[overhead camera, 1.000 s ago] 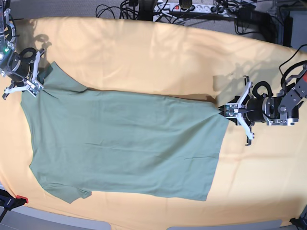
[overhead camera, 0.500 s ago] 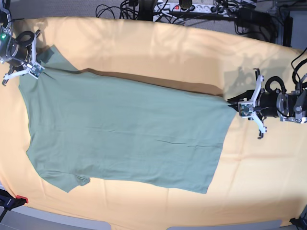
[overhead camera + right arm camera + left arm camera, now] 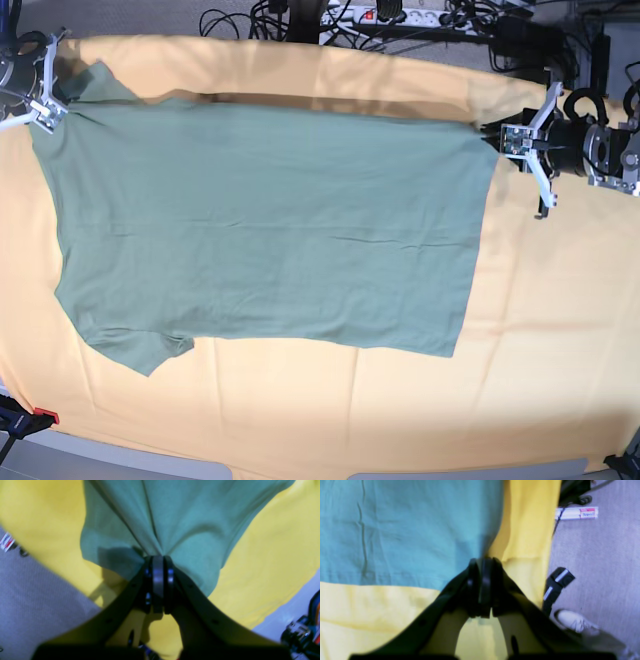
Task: Fold the T-shirt properly
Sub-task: 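Lift the grasped edge and fold it across the shirt with both grippers, then lower the folded edge onto the shirt and open both grippers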
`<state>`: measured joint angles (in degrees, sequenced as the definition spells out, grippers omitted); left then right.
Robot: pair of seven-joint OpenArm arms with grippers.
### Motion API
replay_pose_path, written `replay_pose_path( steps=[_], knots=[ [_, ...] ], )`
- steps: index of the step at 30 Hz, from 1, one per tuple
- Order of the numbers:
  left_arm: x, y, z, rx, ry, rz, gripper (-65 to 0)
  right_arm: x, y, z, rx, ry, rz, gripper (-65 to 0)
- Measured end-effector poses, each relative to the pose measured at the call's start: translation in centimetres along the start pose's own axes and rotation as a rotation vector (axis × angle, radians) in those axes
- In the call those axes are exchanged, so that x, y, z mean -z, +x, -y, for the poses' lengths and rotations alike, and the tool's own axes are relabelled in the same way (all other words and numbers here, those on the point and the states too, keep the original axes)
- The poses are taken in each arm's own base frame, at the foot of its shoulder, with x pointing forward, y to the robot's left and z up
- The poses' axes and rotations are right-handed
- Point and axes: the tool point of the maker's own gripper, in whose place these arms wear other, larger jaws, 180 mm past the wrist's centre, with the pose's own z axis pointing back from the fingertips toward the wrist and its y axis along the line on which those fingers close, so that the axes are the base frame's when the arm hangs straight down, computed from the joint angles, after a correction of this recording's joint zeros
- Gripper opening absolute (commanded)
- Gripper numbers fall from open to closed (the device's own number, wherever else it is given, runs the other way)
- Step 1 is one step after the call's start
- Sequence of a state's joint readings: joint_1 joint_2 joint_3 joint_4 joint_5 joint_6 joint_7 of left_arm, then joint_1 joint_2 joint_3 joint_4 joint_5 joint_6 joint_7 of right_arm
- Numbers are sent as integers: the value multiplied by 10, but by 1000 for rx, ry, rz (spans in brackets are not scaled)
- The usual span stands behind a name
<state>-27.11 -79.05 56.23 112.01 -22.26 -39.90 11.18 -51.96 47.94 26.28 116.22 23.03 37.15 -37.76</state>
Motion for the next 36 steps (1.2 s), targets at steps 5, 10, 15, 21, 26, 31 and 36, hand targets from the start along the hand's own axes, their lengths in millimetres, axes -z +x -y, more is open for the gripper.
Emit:
replay_pose_path(
  steps=[5, 10, 15, 21, 26, 31, 36],
  knots=[
    [-13, 4, 23, 17, -40, -24, -650, -2, -16, -18, -1, 47, -57, -650],
    [-20, 10, 36, 31, -64, -30, -650, -7, -22, -33, 0, 71, -86, -650],
    [-17, 12, 36, 44, -65, -23, -650, -6, -20, -21, 41, 5, -77, -650],
    [-4, 16, 24, 126, -23, -27, -650, -6, 4, -9, 45, -56, 54, -650],
    [10, 7, 11, 124, 2, -33, -650, -2, 8, -6, 67, -56, 111, -650],
    [24, -7, -31, 59, 163, -39, -650, 8, 10, 20, 115, -109, 151, -650],
    [31, -14, -41, 59, 194, -53, -650, 16, 18, 26, 144, -85, 192, -650]
  ],
)
